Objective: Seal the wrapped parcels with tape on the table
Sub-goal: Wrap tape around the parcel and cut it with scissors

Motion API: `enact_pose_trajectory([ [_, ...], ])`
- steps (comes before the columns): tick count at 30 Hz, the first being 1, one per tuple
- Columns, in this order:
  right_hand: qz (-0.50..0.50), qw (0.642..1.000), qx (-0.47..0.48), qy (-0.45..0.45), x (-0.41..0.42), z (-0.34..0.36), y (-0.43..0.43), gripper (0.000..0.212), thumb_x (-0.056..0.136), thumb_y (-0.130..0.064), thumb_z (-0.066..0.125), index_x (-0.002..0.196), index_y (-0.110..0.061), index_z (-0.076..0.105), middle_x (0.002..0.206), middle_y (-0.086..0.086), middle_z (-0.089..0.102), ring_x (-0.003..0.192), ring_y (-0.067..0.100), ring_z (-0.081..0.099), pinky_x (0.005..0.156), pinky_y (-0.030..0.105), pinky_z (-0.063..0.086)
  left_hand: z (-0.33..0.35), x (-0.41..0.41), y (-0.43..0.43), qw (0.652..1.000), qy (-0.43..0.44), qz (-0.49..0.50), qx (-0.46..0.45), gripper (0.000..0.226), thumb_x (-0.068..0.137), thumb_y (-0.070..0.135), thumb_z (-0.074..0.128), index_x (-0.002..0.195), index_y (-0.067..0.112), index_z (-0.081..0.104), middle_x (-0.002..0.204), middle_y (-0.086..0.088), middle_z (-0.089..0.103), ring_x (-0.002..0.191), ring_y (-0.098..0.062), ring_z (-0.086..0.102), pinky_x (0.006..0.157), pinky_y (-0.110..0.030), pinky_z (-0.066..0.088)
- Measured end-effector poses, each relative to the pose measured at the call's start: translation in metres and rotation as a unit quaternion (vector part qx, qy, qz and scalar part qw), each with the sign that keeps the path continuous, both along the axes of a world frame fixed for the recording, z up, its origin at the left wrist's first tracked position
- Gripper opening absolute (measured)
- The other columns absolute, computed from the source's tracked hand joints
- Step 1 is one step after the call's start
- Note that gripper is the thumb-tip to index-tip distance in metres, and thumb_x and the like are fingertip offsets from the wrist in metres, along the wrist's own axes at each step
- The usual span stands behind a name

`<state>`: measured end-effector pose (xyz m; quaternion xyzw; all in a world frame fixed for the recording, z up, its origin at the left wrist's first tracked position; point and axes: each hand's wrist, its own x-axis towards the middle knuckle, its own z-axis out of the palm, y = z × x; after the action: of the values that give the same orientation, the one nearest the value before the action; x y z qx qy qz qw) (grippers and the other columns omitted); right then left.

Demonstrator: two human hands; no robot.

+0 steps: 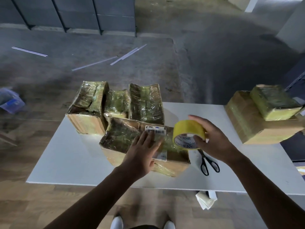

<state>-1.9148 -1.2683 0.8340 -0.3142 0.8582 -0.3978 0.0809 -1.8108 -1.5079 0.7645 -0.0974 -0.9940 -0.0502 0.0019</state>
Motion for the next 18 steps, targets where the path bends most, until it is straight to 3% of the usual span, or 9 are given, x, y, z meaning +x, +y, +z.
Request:
enact_pose_trajectory([
  [3,-0.023,0.997,-0.057,-0.051,0.004,-0.009,0.004,0.068,0.088,0.000,0.062,0.121,-0.055,0.039,0.122,-0.046,0.036,0.117,-0.016,0.040,0.078,0.003,0.044,0.003,0.001,0.003,1.000,-0.002,0.001,-0.008,0.096,0.073,0.039,0.076,0.151,0.023,0.024,0.149,-0.026,0.033,0.138,-0.044,0.032,0.111,-0.054,0.030],
  [7,0.010,0.999,0.026,0.029,-0.005,0.005,0.010,0.069,0.082,-0.006,0.067,0.127,-0.052,0.043,0.126,-0.029,0.047,0.115,-0.007,0.043,0.084,0.004,0.039,0.003,-0.002,0.003,1.000,-0.014,0.023,-0.006,0.093,0.064,0.037,0.084,0.145,0.020,0.041,0.143,-0.027,0.043,0.132,-0.045,0.041,0.104,-0.056,0.040],
  [10,0.035,0.988,0.105,0.109,-0.012,0.013,0.029,0.047,0.080,-0.034,0.058,0.127,-0.036,0.055,0.106,-0.013,0.053,0.092,0.010,0.055,0.075,0.015,0.041,0.001,0.000,0.003,1.000,0.009,0.023,0.002,0.094,0.058,0.037,0.088,0.141,0.018,0.047,0.140,-0.027,0.047,0.130,-0.044,0.045,0.099,-0.056,0.045],
  [12,0.046,0.971,0.185,0.143,-0.016,0.010,0.046,0.050,0.078,-0.038,0.048,0.126,-0.033,0.058,0.091,-0.012,0.048,0.077,0.016,0.056,0.066,0.014,0.035,0.004,0.000,0.005,1.000,0.000,0.024,-0.015,0.094,0.059,0.038,0.088,0.141,0.017,0.047,0.140,-0.027,0.046,0.131,-0.044,0.044,0.101,-0.056,0.043],
  [14,0.041,0.948,0.277,0.150,-0.017,0.002,0.054,0.052,0.078,-0.035,0.047,0.129,-0.039,0.053,0.091,-0.010,0.048,0.072,0.016,0.052,0.061,0.011,0.026,0.012,-0.001,0.009,0.999,-0.019,0.026,-0.041,0.092,0.072,0.041,0.079,0.148,0.018,0.034,0.149,-0.028,0.032,0.139,-0.044,0.030,0.109,-0.056,0.033],
  [16,0.049,0.945,0.293,0.139,-0.016,-0.008,0.053,0.054,0.080,-0.033,0.048,0.133,-0.038,0.051,0.098,-0.003,0.054,0.067,0.007,0.041,0.062,0.008,0.025,0.022,-0.003,0.018,0.995,-0.063,0.039,-0.074,0.086,0.089,0.046,0.059,0.154,0.017,0.012,0.158,-0.026,0.008,0.146,-0.042,0.007,0.117,-0.055,0.017],
  [18,0.068,0.944,0.294,0.135,-0.013,-0.015,0.044,0.051,0.086,-0.027,0.052,0.136,-0.038,0.048,0.103,0.000,0.055,0.066,0.007,0.039,0.063,0.008,0.027,0.033,-0.003,0.031,0.988,-0.070,0.043,-0.128,0.083,0.091,0.052,0.049,0.151,0.009,0.013,0.157,-0.022,0.007,0.144,-0.040,0.008,0.114,-0.054,0.020],
])
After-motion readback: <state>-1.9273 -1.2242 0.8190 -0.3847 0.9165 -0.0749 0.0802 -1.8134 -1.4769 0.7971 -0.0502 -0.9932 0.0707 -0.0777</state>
